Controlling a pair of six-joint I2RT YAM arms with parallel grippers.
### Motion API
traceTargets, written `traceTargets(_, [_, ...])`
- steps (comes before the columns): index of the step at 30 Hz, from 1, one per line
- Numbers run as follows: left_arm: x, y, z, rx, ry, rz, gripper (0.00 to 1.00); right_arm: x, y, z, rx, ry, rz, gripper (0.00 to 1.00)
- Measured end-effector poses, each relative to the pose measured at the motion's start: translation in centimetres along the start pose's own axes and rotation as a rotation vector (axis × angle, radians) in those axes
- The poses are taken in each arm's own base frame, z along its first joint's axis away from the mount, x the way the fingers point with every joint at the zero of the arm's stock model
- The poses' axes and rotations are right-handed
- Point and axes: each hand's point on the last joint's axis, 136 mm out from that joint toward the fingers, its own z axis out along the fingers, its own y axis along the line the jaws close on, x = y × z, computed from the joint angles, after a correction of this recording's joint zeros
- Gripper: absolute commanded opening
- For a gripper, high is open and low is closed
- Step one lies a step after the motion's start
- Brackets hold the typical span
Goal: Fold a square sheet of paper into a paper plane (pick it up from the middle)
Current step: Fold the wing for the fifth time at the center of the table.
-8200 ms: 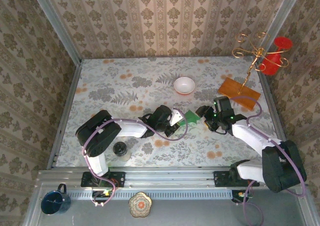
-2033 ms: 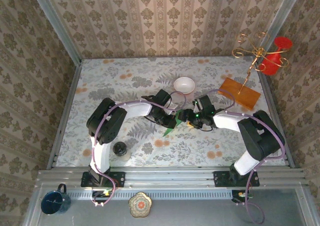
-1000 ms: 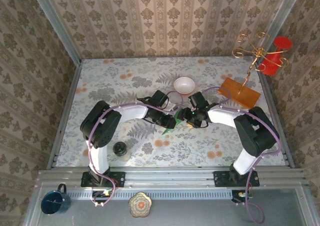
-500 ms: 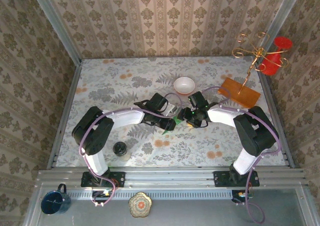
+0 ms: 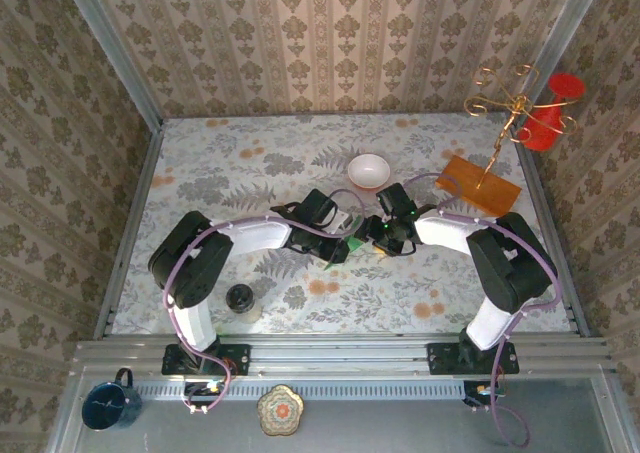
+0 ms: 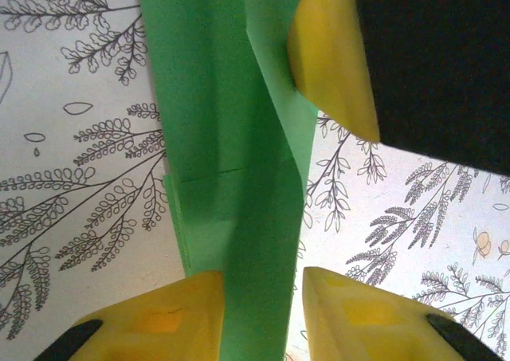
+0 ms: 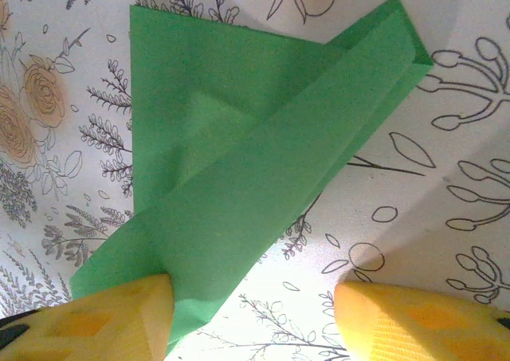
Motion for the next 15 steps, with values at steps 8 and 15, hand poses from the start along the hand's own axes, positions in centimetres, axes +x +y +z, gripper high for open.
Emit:
traceTargets(8, [0.62, 0.6, 0.91, -0.003, 0.022, -0.013, 0.24, 0.01, -0.1, 0.06, 0.004, 0.001, 0.002, 0.6])
traceTargets(15, [0.24, 0.78, 0.93, 0.039, 0.004, -0.03, 0.18, -0.08, -0.26, 0.06, 0.007, 0.001, 0.009, 0.59])
